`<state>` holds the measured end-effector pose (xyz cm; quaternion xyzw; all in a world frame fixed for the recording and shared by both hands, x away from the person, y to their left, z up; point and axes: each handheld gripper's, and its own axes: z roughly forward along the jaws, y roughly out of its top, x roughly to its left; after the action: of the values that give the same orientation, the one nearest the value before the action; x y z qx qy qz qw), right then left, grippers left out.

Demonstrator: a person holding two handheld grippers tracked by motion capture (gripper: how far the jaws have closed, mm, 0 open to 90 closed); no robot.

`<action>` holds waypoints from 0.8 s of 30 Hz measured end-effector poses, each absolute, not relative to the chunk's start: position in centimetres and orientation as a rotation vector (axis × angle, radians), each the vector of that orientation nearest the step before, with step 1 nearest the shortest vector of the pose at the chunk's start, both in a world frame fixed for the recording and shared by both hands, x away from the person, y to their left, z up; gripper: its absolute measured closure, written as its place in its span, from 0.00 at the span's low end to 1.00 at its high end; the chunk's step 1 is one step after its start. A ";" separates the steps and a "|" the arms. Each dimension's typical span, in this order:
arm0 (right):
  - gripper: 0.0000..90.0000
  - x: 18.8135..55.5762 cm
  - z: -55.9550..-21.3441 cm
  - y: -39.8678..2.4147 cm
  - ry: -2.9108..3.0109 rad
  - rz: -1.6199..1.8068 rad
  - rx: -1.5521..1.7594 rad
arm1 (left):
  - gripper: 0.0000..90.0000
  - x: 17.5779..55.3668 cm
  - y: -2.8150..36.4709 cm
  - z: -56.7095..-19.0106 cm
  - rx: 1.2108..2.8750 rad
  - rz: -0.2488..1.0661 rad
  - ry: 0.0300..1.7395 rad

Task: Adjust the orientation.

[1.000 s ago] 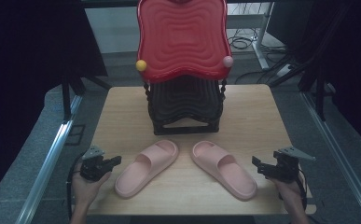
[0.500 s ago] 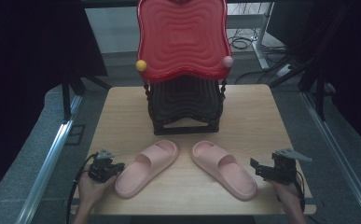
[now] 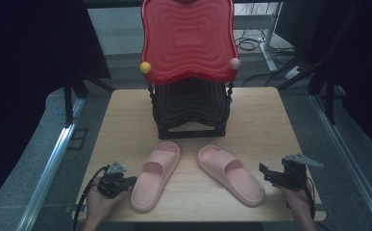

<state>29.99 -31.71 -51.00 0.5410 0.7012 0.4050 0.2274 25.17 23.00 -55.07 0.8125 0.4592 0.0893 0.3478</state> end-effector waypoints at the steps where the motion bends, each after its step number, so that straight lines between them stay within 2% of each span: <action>1: 0.06 30.0 -51.0 -31.7 1.933 1.115 1.491 | 1.00 24.9 22.7 -55.1 2.103 0.222 1.184; 11: 0.06 30.0 -51.3 -31.5 1.947 1.101 1.502 | 1.00 23.9 18.6 -54.8 2.128 0.158 1.098; 24: 0.06 30.0 -51.4 -31.6 1.944 1.092 1.511 | 1.00 25.1 11.8 -54.5 2.187 0.104 0.971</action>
<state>30.04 -31.61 -51.41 0.5470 0.7037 0.3954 0.2221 25.08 11.77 -54.46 0.8502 0.3775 0.0403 0.3647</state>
